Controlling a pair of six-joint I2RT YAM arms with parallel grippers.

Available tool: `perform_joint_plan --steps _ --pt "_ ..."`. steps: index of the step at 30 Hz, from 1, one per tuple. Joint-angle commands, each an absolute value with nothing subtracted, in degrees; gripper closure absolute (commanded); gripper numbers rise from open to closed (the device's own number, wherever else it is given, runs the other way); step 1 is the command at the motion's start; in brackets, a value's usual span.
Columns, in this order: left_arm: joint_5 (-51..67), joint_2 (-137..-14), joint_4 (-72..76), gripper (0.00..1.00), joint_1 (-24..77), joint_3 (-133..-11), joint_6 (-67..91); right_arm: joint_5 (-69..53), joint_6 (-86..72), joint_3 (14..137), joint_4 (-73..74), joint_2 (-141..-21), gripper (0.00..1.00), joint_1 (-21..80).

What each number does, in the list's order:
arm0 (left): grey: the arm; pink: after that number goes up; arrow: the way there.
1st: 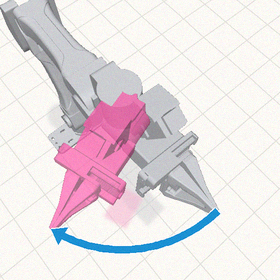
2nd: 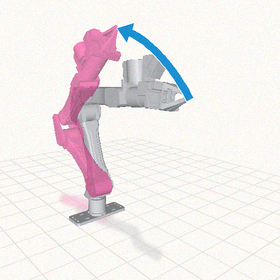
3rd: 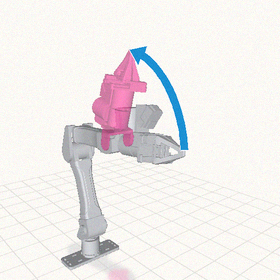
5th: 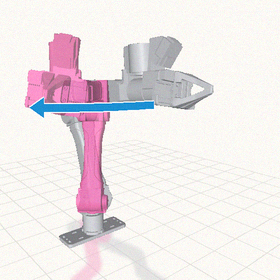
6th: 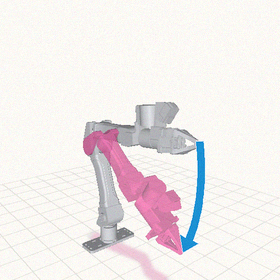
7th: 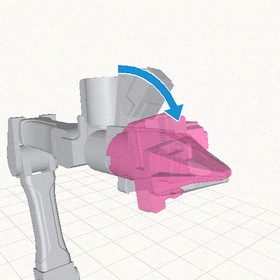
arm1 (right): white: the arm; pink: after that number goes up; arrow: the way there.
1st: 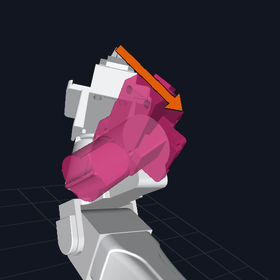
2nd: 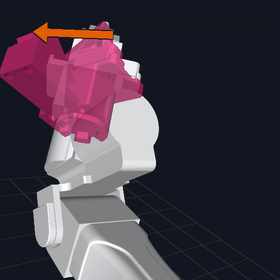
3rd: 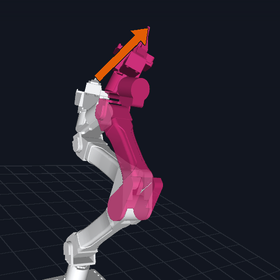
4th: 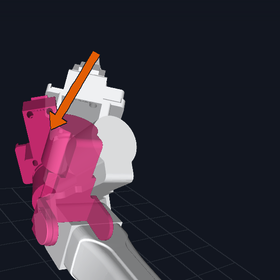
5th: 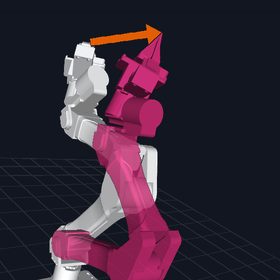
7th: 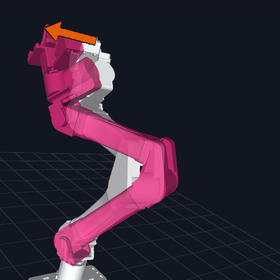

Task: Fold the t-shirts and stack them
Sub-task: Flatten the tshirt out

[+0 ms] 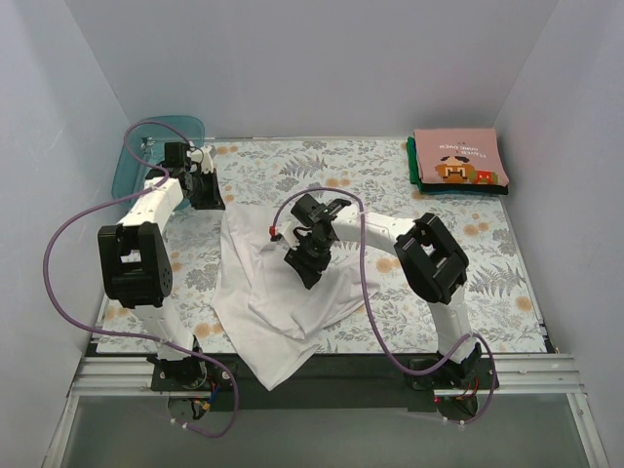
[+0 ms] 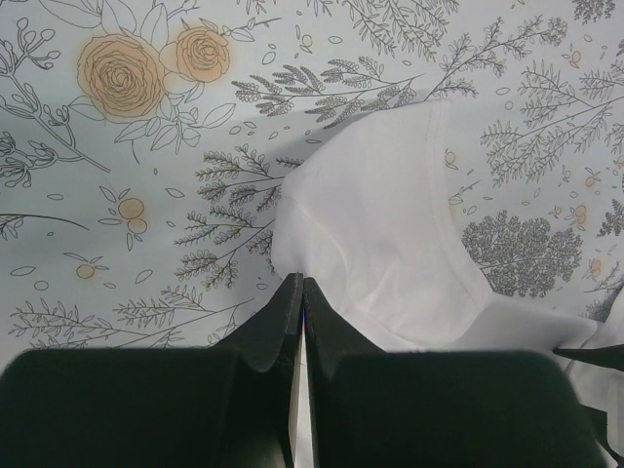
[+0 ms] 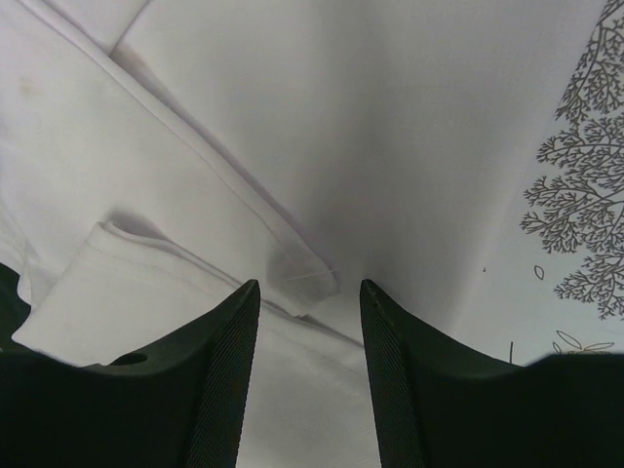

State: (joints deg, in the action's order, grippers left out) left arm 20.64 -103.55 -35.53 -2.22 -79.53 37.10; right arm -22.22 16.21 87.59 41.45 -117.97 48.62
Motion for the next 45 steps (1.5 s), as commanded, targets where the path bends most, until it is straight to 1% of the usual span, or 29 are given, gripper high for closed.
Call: perform_joint_plan --steps 1,5,11,14,15,17,18,19,20,21,22,24,25,27,30,31,35,37,39,41,45 --pt "22.0 -102.5 -35.0 1.00 -2.0 -79.9 37.1 -22.5 15.5 89.8 40.7 -118.9 0.48 48.7" --pt "21.7 -102.6 -35.2 1.00 -2.1 -79.9 37.1 -24.2 15.4 90.1 40.9 -119.0 0.50 49.0" --pt "21.4 -103.0 -35.1 1.00 -2.0 -80.1 37.1 -25.3 15.6 88.3 41.0 -116.9 0.59 50.5" --pt "21.1 -103.1 -35.1 1.00 -2.1 -80.7 37.4 -25.3 15.7 87.7 40.9 -116.6 0.71 50.7" --pt "21.1 -103.0 -35.1 1.00 -2.1 -80.8 37.6 -24.9 15.7 87.6 40.9 -116.6 0.81 50.6" --pt "20.8 -102.7 -35.2 1.00 -2.1 -81.3 37.7 -24.3 15.7 87.5 41.0 -116.5 0.92 50.6" --pt "20.7 -102.5 -35.3 0.97 -2.1 -81.5 37.7 -24.1 15.7 87.4 41.0 -116.3 0.99 50.6" --pt "20.7 -102.3 -35.5 0.93 -2.2 -81.6 37.6 -23.8 15.7 87.0 41.0 -115.7 0.99 50.6" --pt "20.8 -102.0 -35.8 0.88 -2.6 -82.0 37.5 -23.4 15.8 86.7 41.0 -115.2 0.99 50.5" --pt "20.9 -101.8 -36.0 0.78 -2.9 -82.3 37.4 -22.9 16.1 86.2 41.0 -114.8 0.99 50.2" --pt "21.0 -101.7 -36.3 0.72 -3.3 -82.7 36.8 -22.7 16.2 84.8 41.0 -113.6 0.99 50.1" --pt "20.6 -101.3 -36.6 0.64 -5.0 -84.3 36.4 -21.1 16.8 83.1 41.0 -112.0 0.99 49.7" --pt "20.2 -101.4 -37.0 0.56 -5.5 -85.0 35.6 -20.5 17.0 81.0 41.0 -111.6 0.99 49.5" --pt "18.5 -102.0 -37.6 0.51 -6.7 -87.5 35.2 -19.0 17.7 78.8 40.9 -111.4 0.99 49.0" --pt "22.1 -103.2 -39.5 0.50 -7.2 -89.7 31.2 -18.8 18.2 75.4 40.5 -111.4 0.99 48.3" --pt "26.1 -103.9 -40.2 0.50 -7.0 -91.1 30.2 -18.8 18.2 74.7 40.3 -111.3 0.99 48.2" --pt "34.1 -107.6 -41.7 0.52 -4.1 -93.5 23.4 -18.8 17.8 71.8 39.2 -110.2 0.99 46.9" --pt "35.5 -110.1 -41.2 0.53 -1.7 -94.2 18.8 -19.5 17.7 71.0 39.0 -109.7 0.99 45.9" --pt "35.7 -111.8 -39.1 0.54 2.8 -94.4 14.9 -20.6 17.7 70.8 39.1 -108.6 0.99 45.0" --pt "35.7 -114.7 -36.1 0.54 5.6 -95.0 13.7 -21.5 17.8 70.9 39.1 -107.8 0.99 44.7" --pt "37.1 -120.1 -32.2 0.55 8.2 -97.9 11.8 -23.2 17.8 71.0 39.4 -105.7 0.99 44.6"
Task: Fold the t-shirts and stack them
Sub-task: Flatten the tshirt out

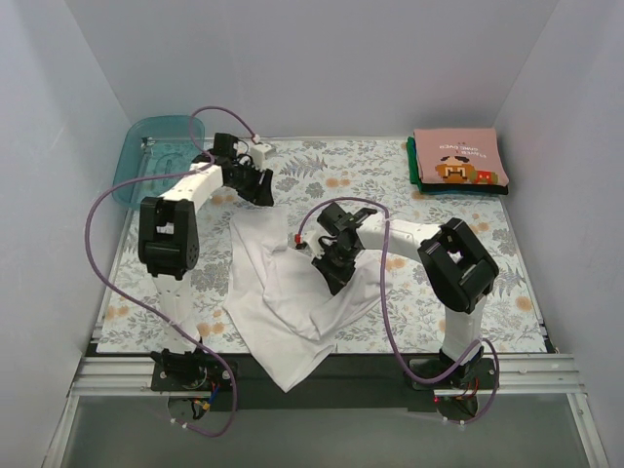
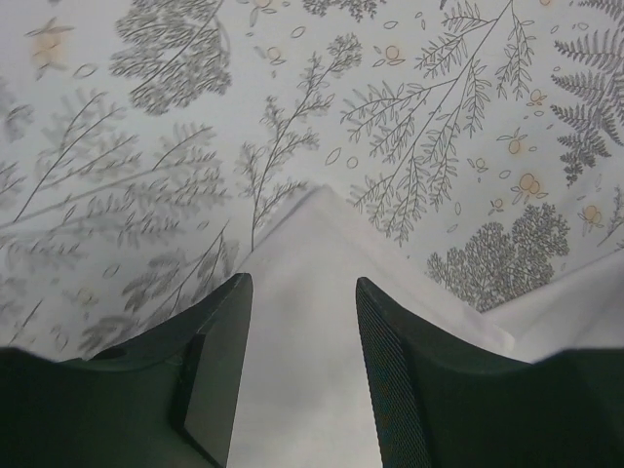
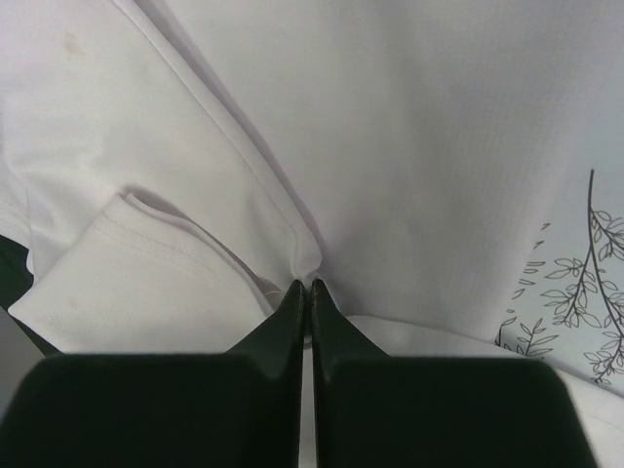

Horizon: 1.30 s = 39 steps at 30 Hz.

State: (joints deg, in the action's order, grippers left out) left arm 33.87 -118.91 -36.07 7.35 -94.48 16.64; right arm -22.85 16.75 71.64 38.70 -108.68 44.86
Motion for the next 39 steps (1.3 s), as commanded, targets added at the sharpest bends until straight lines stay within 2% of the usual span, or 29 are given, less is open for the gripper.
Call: perform_joint_plan --steps 1,6,15,29,31,32,35,39 --pt "37.0 -120.8 -31.6 0.55 8.6 -98.1 10.4 -23.4 17.8 71.0 39.5 -105.6 0.99 44.5" --pt "34.6 -125.0 -28.4 0.53 11.9 -98.3 4.4 -24.4 17.8 71.4 39.6 -106.2 0.99 44.2" --pt "41.0 -125.4 -29.6 0.53 12.7 -94.7 -6.0 -25.3 17.4 71.5 39.8 -106.3 0.99 43.8" --pt "39.8 -128.8 -29.4 0.55 13.9 -92.6 -11.0 -26.1 17.6 71.5 39.8 -106.2 0.99 42.8" --pt "38.8 -128.7 -29.4 0.60 14.1 -91.5 -12.2 -26.2 17.6 71.5 40.0 -106.1 0.99 42.8" --pt "38.2 -128.7 -29.4 0.71 14.4 -91.2 -12.9 -26.1 17.6 71.7 40.1 -106.0 0.99 42.6" --pt "37.2 -126.7 -29.3 0.90 14.2 -90.0 -12.5 -25.8 17.7 72.0 40.4 -104.9 0.99 41.8" --pt "40.2 -123.1 -31.3 1.00 12.1 -90.1 -9.1 -25.1 18.7 72.9 42.9 -101.9 0.99 37.6"
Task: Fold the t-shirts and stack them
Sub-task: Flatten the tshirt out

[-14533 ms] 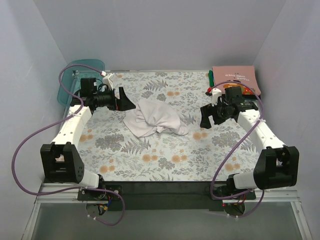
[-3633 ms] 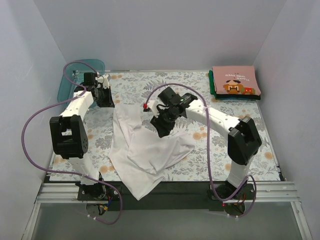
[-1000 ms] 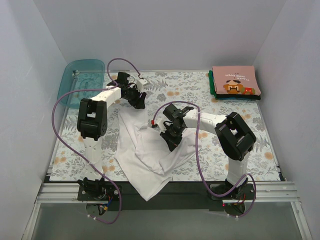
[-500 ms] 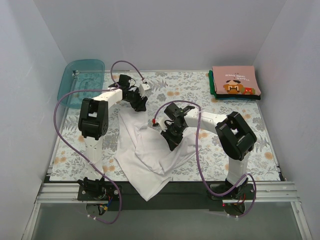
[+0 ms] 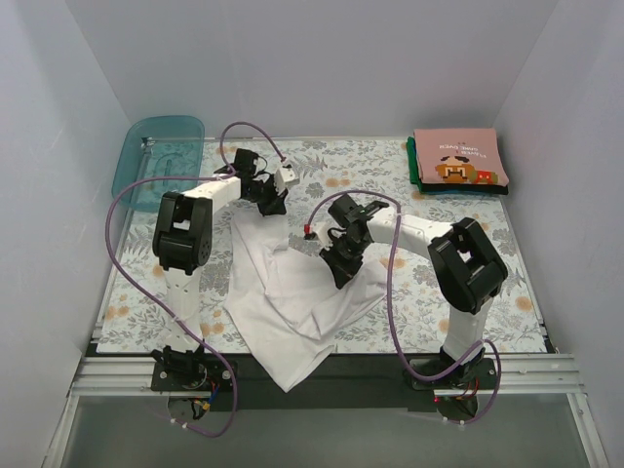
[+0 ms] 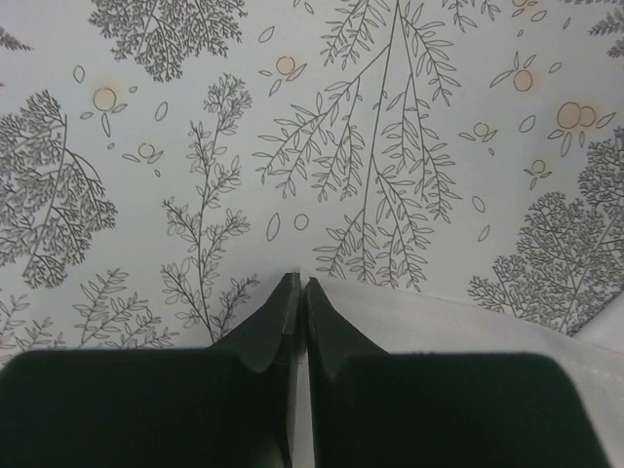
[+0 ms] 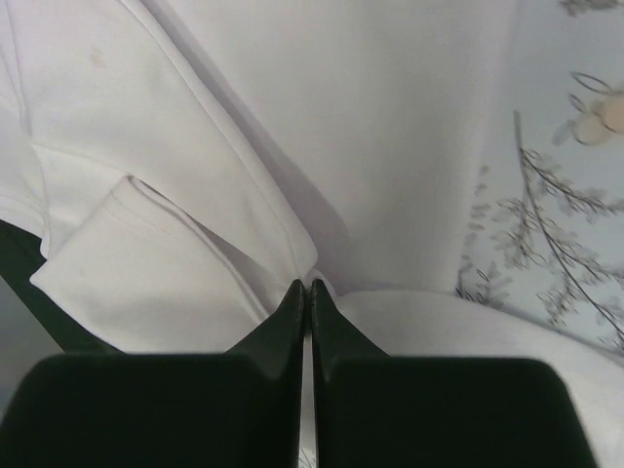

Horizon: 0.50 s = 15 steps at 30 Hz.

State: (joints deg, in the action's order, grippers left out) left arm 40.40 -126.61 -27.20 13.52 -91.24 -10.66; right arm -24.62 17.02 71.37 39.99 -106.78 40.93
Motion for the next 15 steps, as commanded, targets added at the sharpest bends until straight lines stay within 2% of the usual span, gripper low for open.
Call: perform_joint_plan --steps 1,6,15 --pt "42.4 -121.7 -32.1 1.00 11.5 -90.8 -7.3 -24.8 18.9 73.5 43.3 -101.3 0.99 36.7" --pt "45.3 -115.4 -29.5 1.00 6.1 -94.9 5.0 -22.7 21.2 76.5 46.0 -95.7 0.99 28.3" --pt "40.9 -101.8 -20.9 1.00 1.3 -95.4 24.8 -13.4 25.6 88.9 46.1 -89.1 0.99 16.2"
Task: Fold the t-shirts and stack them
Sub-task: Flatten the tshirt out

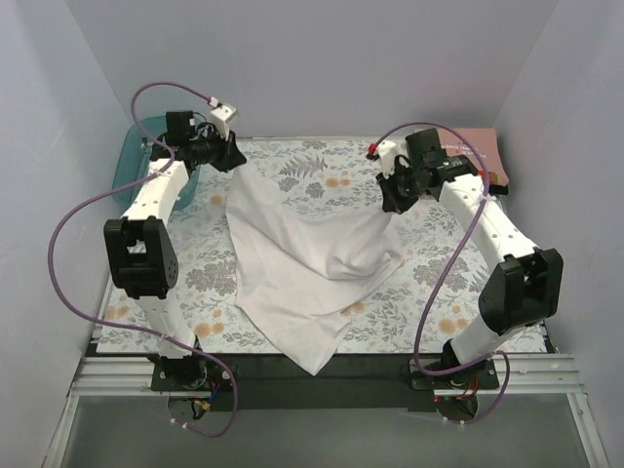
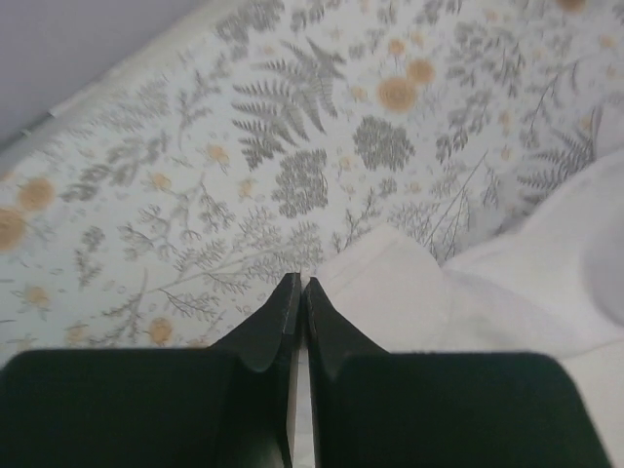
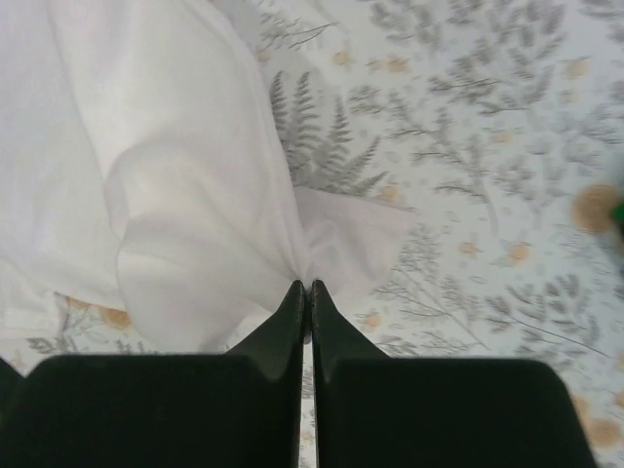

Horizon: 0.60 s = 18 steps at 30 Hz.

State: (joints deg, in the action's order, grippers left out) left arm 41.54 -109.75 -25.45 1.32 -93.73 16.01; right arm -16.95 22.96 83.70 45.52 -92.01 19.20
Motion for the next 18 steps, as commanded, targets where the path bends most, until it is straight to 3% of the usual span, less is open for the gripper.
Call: perform_joint_plan --steps 1,13,18 --pt "40.4 -100.6 -18.8 1.00 1.1 -94.8 25.7 -13.4 25.8 90.2 46.0 -88.8 0.99 15.2" --pt "32.1 -86.0 -10.7 1.00 -2.5 -93.7 36.6 -9.8 27.5 105.9 43.2 -83.3 0.99 6.8" --pt "27.1 -76.3 -9.9 1.00 -2.8 -94.0 38.4 -6.4 27.6 108.5 40.1 -75.4 0.99 5.9"
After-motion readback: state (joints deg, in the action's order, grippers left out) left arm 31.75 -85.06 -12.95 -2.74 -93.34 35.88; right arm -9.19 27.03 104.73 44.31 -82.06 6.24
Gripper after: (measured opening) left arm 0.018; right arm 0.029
